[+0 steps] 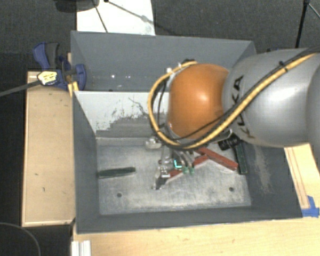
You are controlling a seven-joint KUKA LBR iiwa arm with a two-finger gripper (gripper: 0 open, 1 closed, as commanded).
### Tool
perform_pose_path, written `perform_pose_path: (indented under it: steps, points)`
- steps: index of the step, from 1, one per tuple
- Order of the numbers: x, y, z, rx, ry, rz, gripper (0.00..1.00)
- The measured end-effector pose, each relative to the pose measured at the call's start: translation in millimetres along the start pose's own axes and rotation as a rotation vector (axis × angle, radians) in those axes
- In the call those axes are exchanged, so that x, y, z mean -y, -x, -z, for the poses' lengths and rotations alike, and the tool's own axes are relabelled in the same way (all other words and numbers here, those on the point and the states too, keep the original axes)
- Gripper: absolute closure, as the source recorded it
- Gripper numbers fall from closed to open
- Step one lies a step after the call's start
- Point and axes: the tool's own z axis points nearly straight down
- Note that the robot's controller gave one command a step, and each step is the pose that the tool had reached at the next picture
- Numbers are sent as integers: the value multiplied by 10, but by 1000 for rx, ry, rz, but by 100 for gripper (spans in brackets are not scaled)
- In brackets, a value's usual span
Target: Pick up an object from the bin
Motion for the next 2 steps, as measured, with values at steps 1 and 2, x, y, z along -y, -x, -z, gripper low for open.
perform_pose_path:
  steps: [1,2]
  points:
    - [7,20,37,8,1,-4,0]
    - [-109,232,-381,16,2,50,0]
